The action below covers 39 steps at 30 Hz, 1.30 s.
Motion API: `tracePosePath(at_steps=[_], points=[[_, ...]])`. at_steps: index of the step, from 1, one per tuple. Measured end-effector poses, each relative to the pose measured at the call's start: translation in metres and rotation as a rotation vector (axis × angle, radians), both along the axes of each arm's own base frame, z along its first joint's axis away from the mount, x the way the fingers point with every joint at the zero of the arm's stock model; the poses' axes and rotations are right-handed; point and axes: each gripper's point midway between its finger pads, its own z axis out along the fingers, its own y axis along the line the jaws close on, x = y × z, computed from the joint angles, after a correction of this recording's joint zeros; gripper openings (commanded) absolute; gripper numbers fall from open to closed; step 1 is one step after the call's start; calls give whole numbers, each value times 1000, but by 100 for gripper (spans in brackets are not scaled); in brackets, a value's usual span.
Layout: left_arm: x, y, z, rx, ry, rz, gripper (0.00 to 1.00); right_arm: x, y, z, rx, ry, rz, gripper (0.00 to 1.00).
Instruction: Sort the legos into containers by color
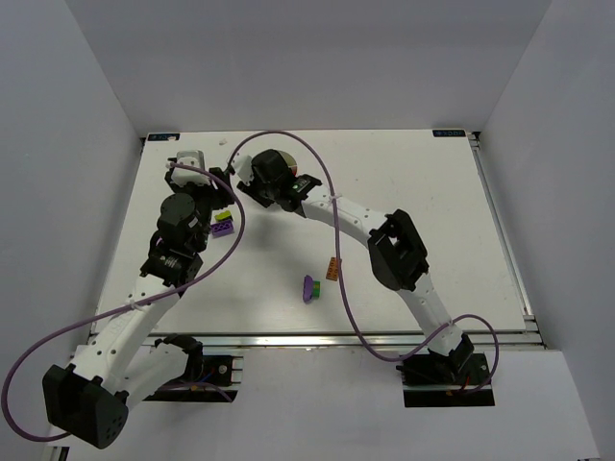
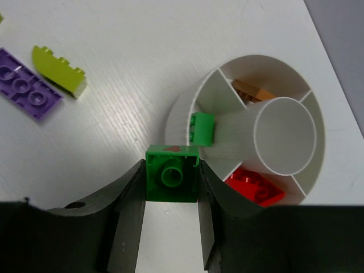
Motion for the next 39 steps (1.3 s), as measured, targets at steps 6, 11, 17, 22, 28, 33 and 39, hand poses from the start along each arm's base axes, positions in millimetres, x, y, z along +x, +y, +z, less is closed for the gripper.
tracePosePath(at_steps=[6,11,17,22,28,33,39], points=[[0,2,0,0,1,8,72,15,-9,6,2,-40,-52,0],[0,2,0,3,0,9,71,21,-9,12,15,-66,-70,0],[0,2,0,4,0,9,71,23,-10,13,11,-75,-77,0],[0,2,0,4,0,9,71,23,-11,13,7,-81,-80,0],[0,2,-1,4,1,9,71,24,-11,13,2,-86,-76,0],[0,2,-1,4,1,8,71,24,-11,13,0,-88,-74,0],[0,1,-1,4,1,5,71,24,-11,13,-2,-90,-72,0]])
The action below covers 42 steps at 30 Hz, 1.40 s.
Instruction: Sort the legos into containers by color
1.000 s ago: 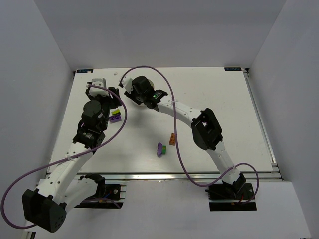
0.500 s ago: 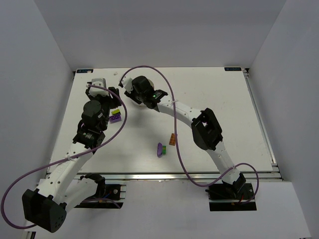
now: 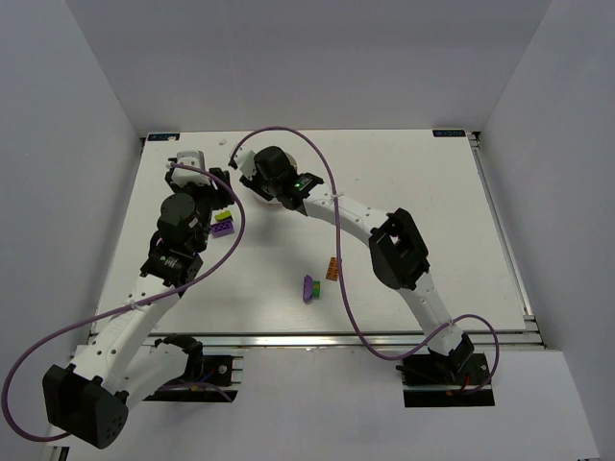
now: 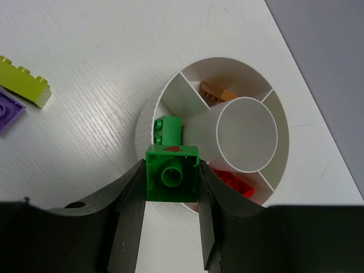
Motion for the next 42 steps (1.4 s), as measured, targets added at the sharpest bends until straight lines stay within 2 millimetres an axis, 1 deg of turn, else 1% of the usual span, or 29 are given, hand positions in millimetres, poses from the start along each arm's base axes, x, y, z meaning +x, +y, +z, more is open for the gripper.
tracePosePath(at_steps=[37,42], points=[[0,-3,0,1,0,-16,71,1,1,1,5,-4,1,0],[0,-3,0,0,0,-16,71,4,3,6,22,-23,0,0]])
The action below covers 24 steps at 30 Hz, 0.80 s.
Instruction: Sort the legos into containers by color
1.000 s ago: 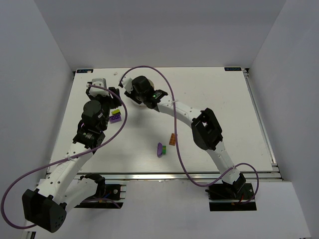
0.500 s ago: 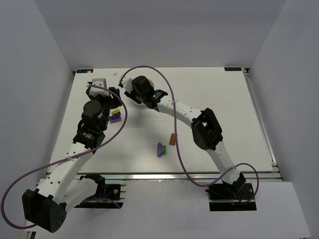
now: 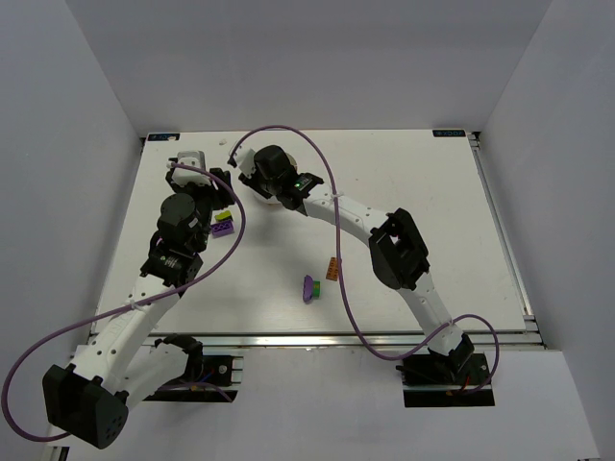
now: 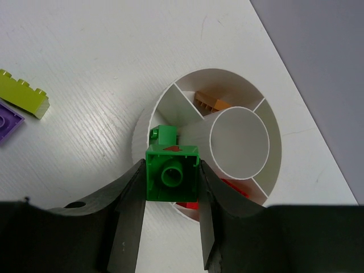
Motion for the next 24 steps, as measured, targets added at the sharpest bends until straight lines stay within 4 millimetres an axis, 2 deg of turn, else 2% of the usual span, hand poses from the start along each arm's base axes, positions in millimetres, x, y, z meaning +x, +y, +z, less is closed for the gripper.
tracePosePath(at_steps=[4,6,10,15,17,22,24], points=[[0,0,0,0,0,-1,71,2,1,3,11,-10,-1,4],[0,0,0,0,0,-2,71,2,1,4,13,-12,-1,12],[0,0,0,0,0,-2,71,4,1,3,13,-15,-3,20],[0,-1,0,0,0,-3,71,9,-2,-2,6,-18,-12,37],[0,-1,0,0,-1,-4,71,12,-3,-5,5,-19,-17,38],[0,-1,0,0,-1,-6,71,18,-8,-10,-1,-17,-28,56],[0,-1,0,0,-1,-6,71,19,-9,-11,-3,-18,-28,58]])
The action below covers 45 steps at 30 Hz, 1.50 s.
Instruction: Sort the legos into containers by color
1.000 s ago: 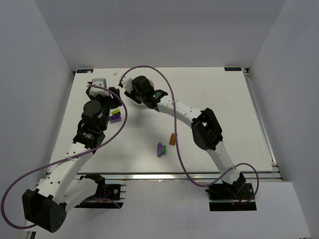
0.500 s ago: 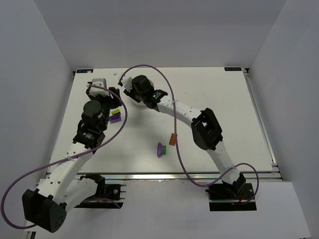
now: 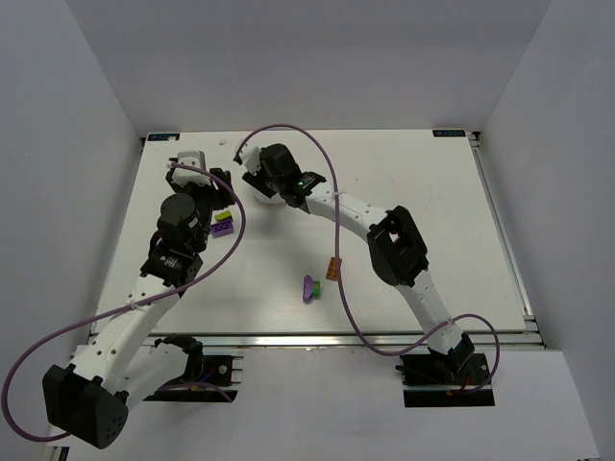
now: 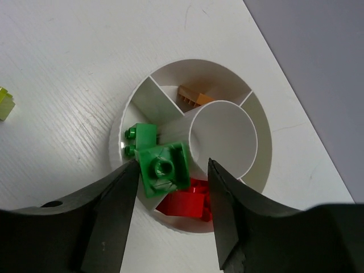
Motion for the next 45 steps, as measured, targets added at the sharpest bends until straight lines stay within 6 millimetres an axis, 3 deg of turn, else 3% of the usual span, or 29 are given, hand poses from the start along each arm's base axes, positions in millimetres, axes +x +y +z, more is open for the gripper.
tracePosePath(at_steps=[9,10,12,13,14,17,18,19,21,22,23,25,26,28,32,37,41,45], points=[[0,0,0,-1,-1,0,70,1,-1,0,2,2,0,60],[0,0,1,-1,-2,0,66,1,-1,-1,4,5,1,60],[0,-1,1,-7,-4,-2,32,-3,-1,-3,11,22,8,56],[0,-1,1,-14,-4,-4,18,-6,-2,-4,12,37,19,50],[0,-1,1,-5,-4,-7,0,-11,-5,-6,10,63,32,27],[3,-3,-3,-12,8,-11,0,-50,-16,-2,48,207,152,0],[5,-4,-7,-12,19,-14,0,-65,-22,7,76,255,196,0],[8,-5,-12,-13,34,-15,0,-83,-28,18,129,325,261,7],[14,-6,-26,-10,76,-16,2,-101,-60,54,199,363,297,25],[18,-7,-36,-6,106,-17,15,-111,-73,71,231,372,319,33],[22,-8,-45,0,137,-18,24,-118,-89,91,266,364,333,52],[32,-11,-65,9,208,-20,49,-142,-115,122,318,340,371,68],[38,-12,-77,14,252,-21,54,-158,-123,132,336,336,398,89],[45,-16,-98,31,329,-31,63,-194,-134,140,355,340,461,89],[53,-28,-139,62,485,-84,72,-251,-157,122,355,371,532,90],[39,-57,-175,60,630,-266,76,-271,-180,79,270,365,557,83],[26,-78,-179,17,672,-393,75,-276,-188,40,169,325,633,84],[16,-88,-169,-22,650,-456,75,-290,-193,-19,92,382,683,89]])
